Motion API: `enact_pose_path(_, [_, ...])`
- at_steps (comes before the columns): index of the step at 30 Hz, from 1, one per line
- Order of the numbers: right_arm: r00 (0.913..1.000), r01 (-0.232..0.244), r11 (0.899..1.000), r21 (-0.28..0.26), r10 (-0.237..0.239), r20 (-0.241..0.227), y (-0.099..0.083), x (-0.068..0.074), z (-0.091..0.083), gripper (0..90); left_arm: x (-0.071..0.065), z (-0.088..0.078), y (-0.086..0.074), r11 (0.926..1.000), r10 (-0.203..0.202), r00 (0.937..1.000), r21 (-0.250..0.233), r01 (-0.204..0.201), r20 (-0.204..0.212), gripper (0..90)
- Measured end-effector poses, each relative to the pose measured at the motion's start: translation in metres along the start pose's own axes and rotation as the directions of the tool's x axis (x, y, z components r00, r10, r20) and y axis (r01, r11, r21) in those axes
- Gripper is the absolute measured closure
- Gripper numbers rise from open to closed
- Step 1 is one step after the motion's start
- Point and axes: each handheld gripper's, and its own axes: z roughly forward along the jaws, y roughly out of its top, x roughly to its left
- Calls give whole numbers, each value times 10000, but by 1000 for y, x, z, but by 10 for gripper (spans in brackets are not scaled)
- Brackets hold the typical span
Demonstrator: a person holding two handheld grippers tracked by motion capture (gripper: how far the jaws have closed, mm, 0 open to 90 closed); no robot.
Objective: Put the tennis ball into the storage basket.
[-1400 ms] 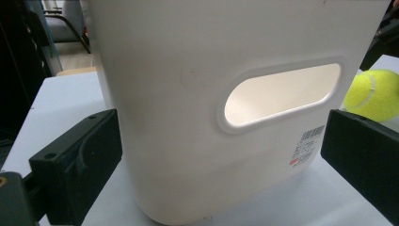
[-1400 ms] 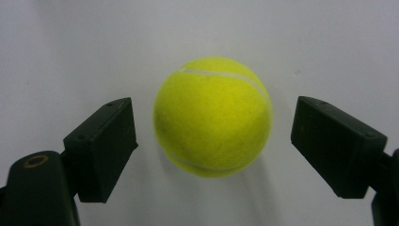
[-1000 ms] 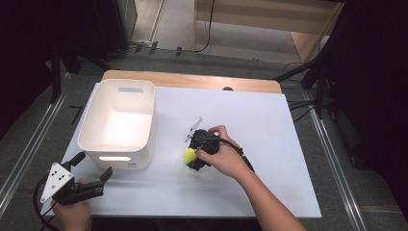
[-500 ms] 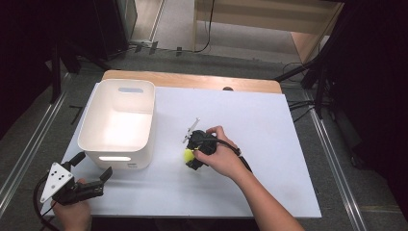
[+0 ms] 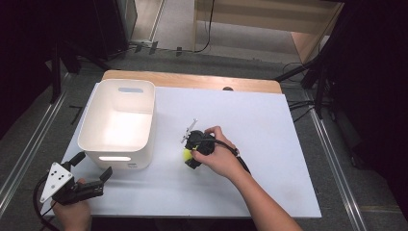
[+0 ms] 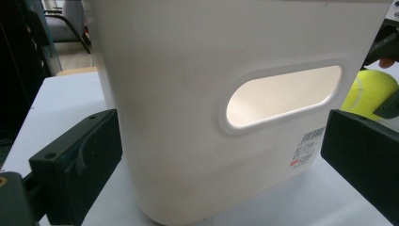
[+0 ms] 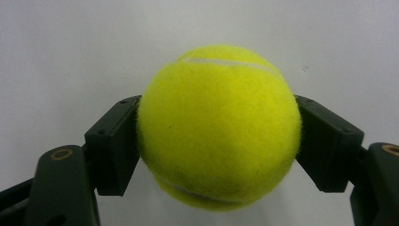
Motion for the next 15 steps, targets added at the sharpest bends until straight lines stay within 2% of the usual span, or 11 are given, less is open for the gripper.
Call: enact_pose_path(15, [9998,-178,9998,14,178,46,2,0,3,233,0,0,0,10000,-28,10000,-11,28,-14,0])
